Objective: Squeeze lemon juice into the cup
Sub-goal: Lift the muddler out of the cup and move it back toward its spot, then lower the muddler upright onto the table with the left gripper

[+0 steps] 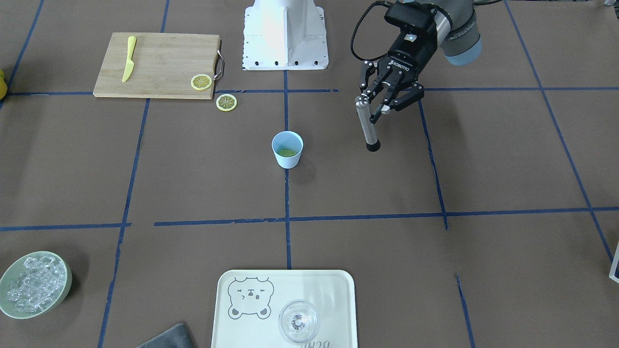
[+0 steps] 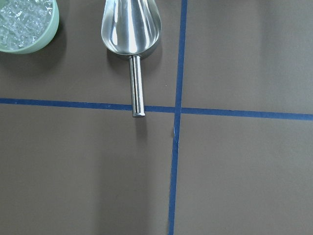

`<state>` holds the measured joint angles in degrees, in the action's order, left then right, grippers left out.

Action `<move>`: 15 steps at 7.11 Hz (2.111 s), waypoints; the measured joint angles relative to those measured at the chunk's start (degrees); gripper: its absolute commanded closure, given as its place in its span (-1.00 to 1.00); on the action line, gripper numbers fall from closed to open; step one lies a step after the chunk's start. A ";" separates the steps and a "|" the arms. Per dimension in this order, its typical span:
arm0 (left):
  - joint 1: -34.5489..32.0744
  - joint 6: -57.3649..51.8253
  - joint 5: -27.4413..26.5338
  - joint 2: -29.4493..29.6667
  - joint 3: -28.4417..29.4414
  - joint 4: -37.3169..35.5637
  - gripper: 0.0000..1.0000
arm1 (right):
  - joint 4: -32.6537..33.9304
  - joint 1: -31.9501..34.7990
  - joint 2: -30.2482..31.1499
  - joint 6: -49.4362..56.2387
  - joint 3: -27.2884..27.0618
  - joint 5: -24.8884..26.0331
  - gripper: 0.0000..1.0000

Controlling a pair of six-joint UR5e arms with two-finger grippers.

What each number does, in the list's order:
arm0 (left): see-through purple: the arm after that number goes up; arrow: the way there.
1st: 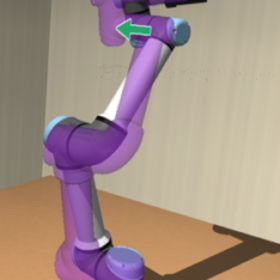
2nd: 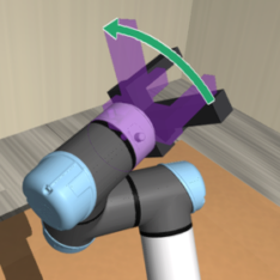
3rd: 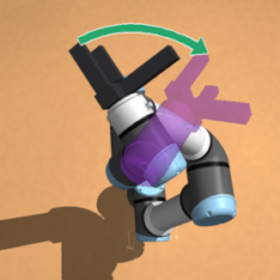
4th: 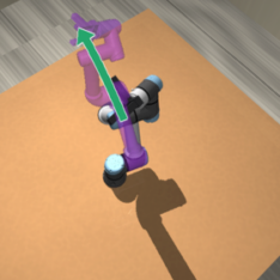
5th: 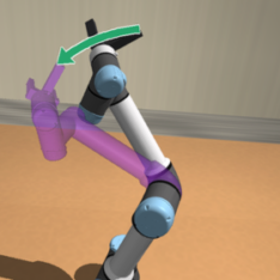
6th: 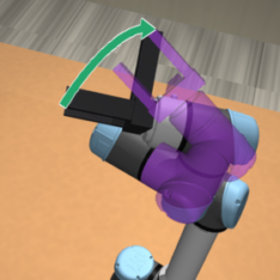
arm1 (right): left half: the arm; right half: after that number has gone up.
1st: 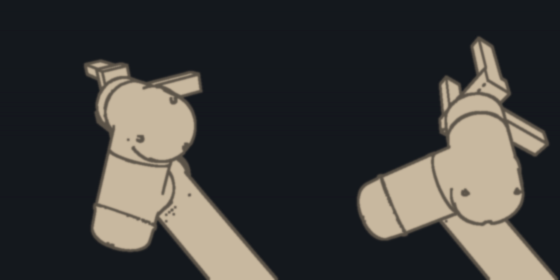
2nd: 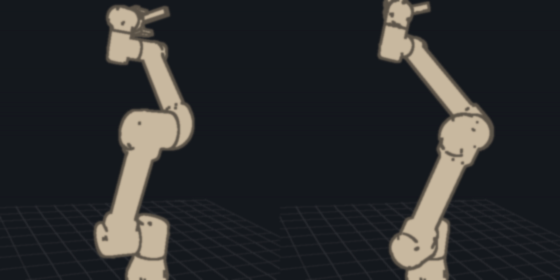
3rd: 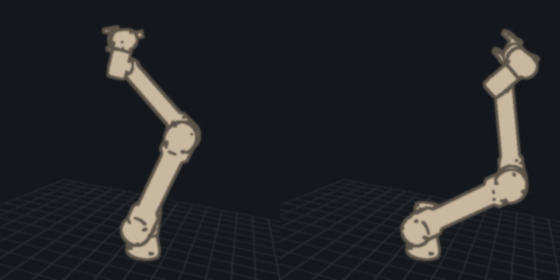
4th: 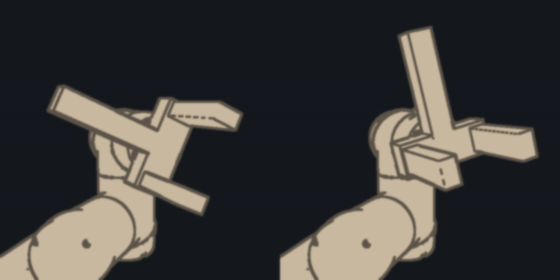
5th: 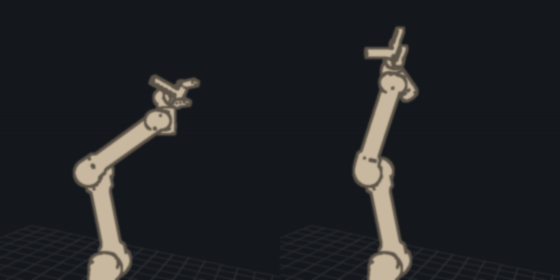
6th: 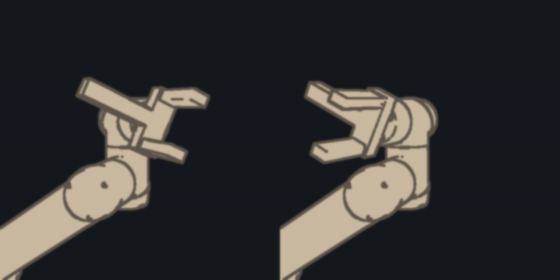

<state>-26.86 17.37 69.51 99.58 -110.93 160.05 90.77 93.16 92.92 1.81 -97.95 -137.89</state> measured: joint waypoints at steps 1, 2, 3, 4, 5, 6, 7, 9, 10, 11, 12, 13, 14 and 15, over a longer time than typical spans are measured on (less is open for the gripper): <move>-0.43 0.27 1.65 -4.08 -4.03 -2.94 1.00 | 0.02 0.00 0.03 0.09 0.03 -0.01 -1.00; -1.45 1.28 3.91 -6.58 -8.04 -7.04 1.00 | 0.00 0.00 0.06 0.16 0.04 -0.01 -1.00; -3.21 3.43 7.16 -7.54 -11.78 -12.70 1.00 | -0.03 0.00 0.06 0.19 0.03 -0.01 -1.00; -6.11 7.30 12.48 -7.57 -15.39 -20.30 1.00 | -0.05 0.00 0.05 0.18 0.00 -0.01 -1.00; -9.55 12.37 18.99 -7.20 -18.11 -26.96 1.00 | -0.06 0.00 -0.02 0.17 -0.06 -0.01 -1.00; -12.78 16.41 26.14 -6.94 -19.32 -31.50 1.00 | -0.06 0.00 -0.11 0.17 -0.10 -0.01 -1.00; -15.95 18.89 34.39 -6.85 -19.34 -35.44 1.00 | -0.06 0.00 -0.24 0.14 -0.14 -0.01 -1.00; -21.68 20.13 44.53 -7.06 -18.01 -42.81 1.00 | -0.06 0.00 -0.25 -0.04 -0.59 0.05 -1.00; -23.38 20.01 45.88 -7.11 -17.33 -46.88 1.00 | -0.06 0.00 -0.15 -0.15 -0.98 0.07 -1.00; -24.29 19.94 47.03 -6.94 -16.51 -51.91 1.00 | -0.06 0.00 -0.08 -0.20 -1.23 0.08 -1.00; -24.89 20.04 48.86 -6.78 -15.18 -56.34 1.00 | -0.06 0.00 -0.05 -0.22 -1.40 0.08 -1.00; -25.93 20.28 50.74 -6.75 -12.90 -59.03 1.00 | -0.06 0.00 -0.01 -0.23 -1.52 0.08 -1.00; -27.31 20.47 52.44 -6.77 -9.87 -60.40 1.00 | -0.06 0.00 0.03 -0.23 -1.64 0.08 -1.00; -28.30 20.55 53.86 -6.83 -6.37 -61.02 1.00 | -0.07 0.00 0.03 -0.23 -1.70 0.10 -1.00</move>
<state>-55.16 37.92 123.37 92.75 -117.30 99.04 90.70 93.16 92.95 1.58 -99.66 -137.79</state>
